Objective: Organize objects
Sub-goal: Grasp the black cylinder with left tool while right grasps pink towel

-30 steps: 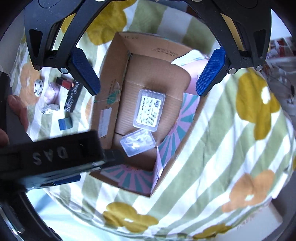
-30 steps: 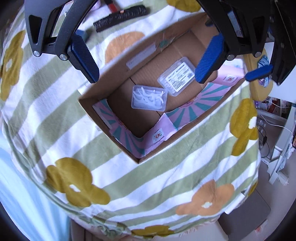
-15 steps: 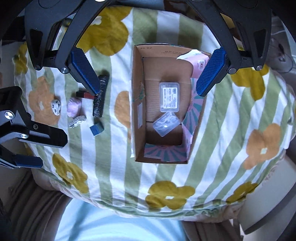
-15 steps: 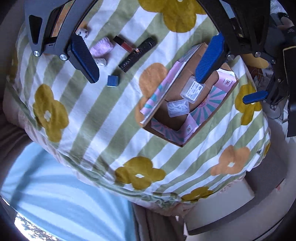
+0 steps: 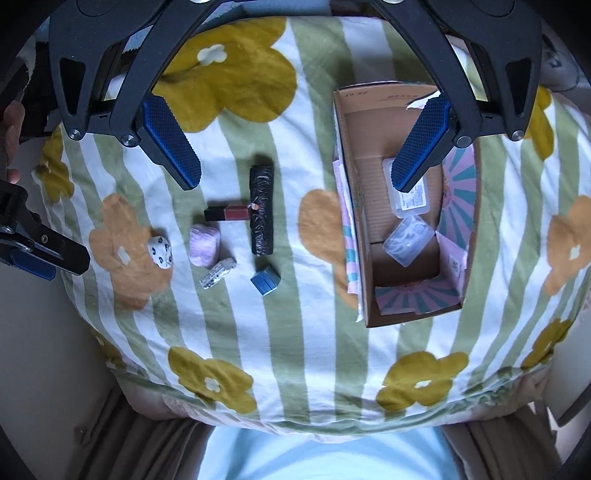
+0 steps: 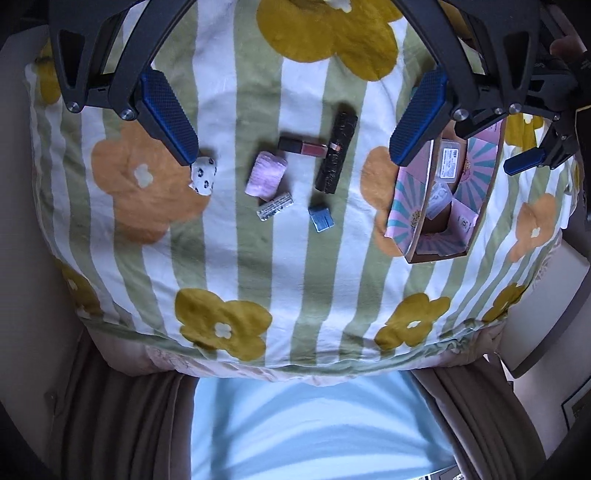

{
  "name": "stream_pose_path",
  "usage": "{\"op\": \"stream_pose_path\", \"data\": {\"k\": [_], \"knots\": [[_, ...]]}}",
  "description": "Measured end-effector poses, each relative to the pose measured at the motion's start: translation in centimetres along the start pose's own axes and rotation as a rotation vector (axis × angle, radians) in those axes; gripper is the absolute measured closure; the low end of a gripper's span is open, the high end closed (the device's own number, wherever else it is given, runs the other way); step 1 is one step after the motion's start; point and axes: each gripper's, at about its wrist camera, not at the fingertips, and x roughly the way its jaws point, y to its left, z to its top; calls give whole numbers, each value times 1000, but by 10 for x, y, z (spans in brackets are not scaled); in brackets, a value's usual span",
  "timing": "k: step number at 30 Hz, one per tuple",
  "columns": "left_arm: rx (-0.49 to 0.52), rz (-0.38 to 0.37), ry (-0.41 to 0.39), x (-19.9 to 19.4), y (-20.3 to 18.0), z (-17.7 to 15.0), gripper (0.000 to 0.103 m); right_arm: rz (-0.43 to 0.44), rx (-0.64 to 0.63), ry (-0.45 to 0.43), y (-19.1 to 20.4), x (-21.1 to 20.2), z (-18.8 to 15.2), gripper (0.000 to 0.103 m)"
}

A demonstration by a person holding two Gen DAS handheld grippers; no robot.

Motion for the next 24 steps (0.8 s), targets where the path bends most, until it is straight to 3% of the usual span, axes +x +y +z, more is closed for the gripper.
{"op": "stream_pose_path", "data": {"k": [13, 24], "knots": [[64, -43, 45, 27, -35, 6, 0, -7, 37, 3, -27, 2, -4, 0], [73, -22, 158, 98, -58, 2, 9, 23, -4, 93, -40, 68, -6, 0]]}}
